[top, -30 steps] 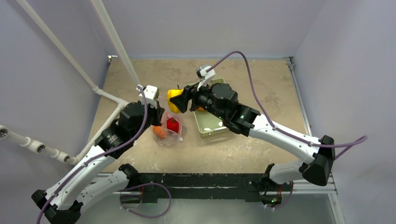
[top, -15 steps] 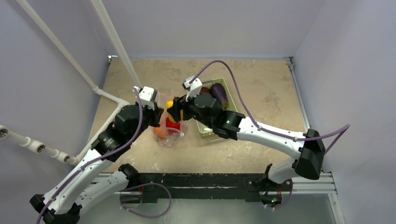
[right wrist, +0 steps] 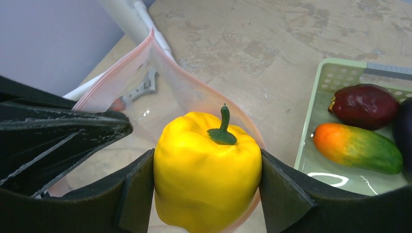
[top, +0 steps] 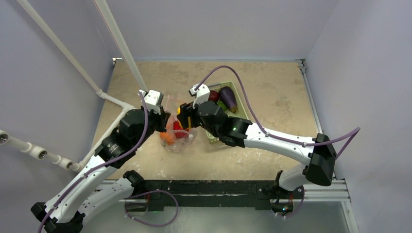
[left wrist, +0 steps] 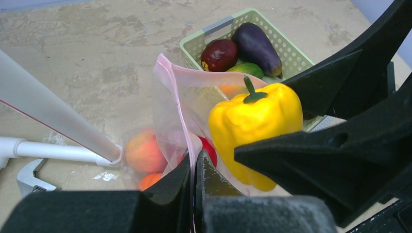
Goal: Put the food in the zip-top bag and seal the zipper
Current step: Place the fake vegetable in the zipper food storage bag, then pick up the fake fruit from the bin.
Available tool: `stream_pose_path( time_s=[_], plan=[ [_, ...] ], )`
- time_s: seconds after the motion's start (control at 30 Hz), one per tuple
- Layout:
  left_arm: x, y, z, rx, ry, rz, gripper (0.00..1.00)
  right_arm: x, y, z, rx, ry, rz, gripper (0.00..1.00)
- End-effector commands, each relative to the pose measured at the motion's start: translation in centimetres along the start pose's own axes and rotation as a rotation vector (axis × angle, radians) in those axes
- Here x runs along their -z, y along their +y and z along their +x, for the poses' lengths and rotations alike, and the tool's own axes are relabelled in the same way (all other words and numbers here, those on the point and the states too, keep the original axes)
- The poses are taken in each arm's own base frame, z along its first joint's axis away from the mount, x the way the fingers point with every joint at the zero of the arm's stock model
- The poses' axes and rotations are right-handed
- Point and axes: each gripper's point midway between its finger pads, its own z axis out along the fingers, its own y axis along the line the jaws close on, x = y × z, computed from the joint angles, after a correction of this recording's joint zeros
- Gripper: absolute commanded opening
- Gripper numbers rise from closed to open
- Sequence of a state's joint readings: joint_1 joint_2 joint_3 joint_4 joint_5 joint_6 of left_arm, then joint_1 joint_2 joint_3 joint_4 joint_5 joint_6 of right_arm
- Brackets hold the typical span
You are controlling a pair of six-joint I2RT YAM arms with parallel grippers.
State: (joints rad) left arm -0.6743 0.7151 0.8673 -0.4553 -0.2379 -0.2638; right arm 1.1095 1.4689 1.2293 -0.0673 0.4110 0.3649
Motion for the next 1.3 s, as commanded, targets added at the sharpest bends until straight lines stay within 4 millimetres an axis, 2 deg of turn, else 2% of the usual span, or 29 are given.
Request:
stream_pose_path(
  time_s=[0.0,0.13,0.17,0.33,0.57,0.77,1.0,1.13,1.27],
  plan=[
    [0.0,-0.2,-1.1,-0.014,-0.048,0.015,0.0,0.0,1.8,-2.3,-0.008,-0.061,-0.03,0.74],
    [0.0,-0.2,-1.1,-0.014,-0.048,0.016,0.0,-0.1,2.9,-2.8,-0.005,-0.075,-0.051,0.96],
    [0.0,-0.2,-1.1,-0.014,-0.049,0.014,0.0,0.0,2.9,-3.0,-0.007,-0.079,-0.052,0.99],
    [0.0,-0.2,-1.2,-0.013,-0.05,0.013,0.0,0.5,2.8,-4.0,-0.024,-0.104,-0.043,0.99],
    [0.0,-0.2,-1.1,-0.014,-0.049,0.013,0.0,2.5,1.4,-5.5,-0.088,-0.137,0.007,0.99],
    [0.0,-0.1,-1.1,-0.013,-0.05,0.011,0.0,3.6,-1.3,-6.1,-0.147,-0.155,0.128,0.99],
    [0.1,-0.1,-1.2,-0.012,-0.053,0.01,0.0,3.4,-6.4,-5.4,-0.228,-0.108,0.258,0.96],
    [0.2,-0.1,-1.3,-0.012,-0.054,0.012,0.0,3.1,-9.5,-3.9,-0.241,-0.054,0.333,0.95],
    [0.2,-0.2,-1.3,-0.014,-0.055,0.015,0.0,2.8,-12.3,-1.4,-0.247,0.025,0.428,0.94]
  ],
)
